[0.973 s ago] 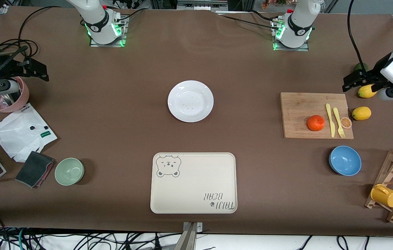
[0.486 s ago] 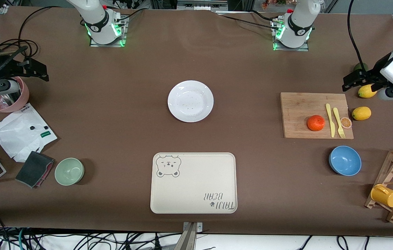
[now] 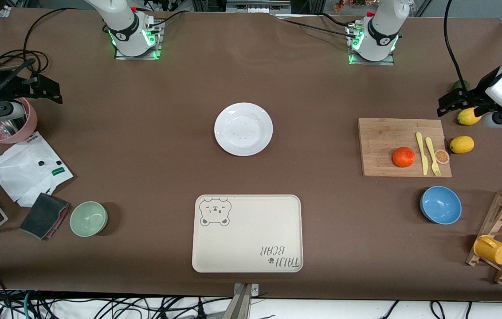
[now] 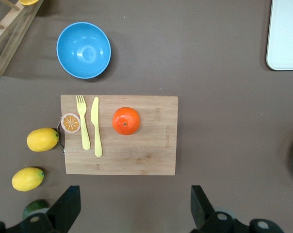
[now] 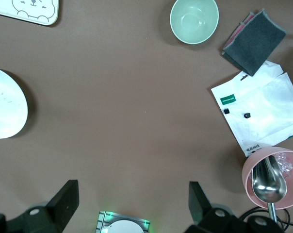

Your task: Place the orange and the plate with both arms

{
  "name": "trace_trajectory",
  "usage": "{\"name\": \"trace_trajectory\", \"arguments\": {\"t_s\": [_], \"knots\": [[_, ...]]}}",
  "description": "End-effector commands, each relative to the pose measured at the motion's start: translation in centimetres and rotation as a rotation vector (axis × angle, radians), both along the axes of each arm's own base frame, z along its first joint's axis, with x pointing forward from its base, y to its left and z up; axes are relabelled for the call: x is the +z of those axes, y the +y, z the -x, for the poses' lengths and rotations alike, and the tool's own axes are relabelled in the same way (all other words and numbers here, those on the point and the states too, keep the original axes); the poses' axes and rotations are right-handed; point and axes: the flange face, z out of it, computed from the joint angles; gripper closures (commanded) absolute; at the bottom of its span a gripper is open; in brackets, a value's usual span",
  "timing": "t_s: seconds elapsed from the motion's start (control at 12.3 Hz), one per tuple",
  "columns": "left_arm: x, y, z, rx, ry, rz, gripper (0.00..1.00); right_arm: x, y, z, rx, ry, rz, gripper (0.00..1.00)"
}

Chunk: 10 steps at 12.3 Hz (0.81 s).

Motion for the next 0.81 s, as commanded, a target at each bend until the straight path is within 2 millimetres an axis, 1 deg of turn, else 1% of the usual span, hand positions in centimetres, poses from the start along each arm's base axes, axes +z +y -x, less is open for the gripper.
{"name": "trace_trajectory", "arguments": {"t_s": [0.0, 0.41, 0.65, 0.73], "knots": [[0.3, 0.4, 0.4, -0.018, 0.004, -0.016, 0.0, 0.4, -0.1, -0.1, -0.015, -0.005, -0.012, 0.0], [-0.1, 0.3, 0.3, -0.021, 0.015, -0.015, 0.0, 0.4, -0.1, -0.1, -0.018, -0.005, -0.011, 0.0], [-3.5, -0.1, -0.3, -0.012, 0.125, -0.017, 0.0, 0.4, -0.1, -0.1, -0.018, -0.005, -0.011, 0.0], [-4.7, 0.2, -0.8, -0.005, 0.143, -0.018, 0.0, 0.4, -0.1, -0.1, -0.018, -0.008, -0.012, 0.0]]}}
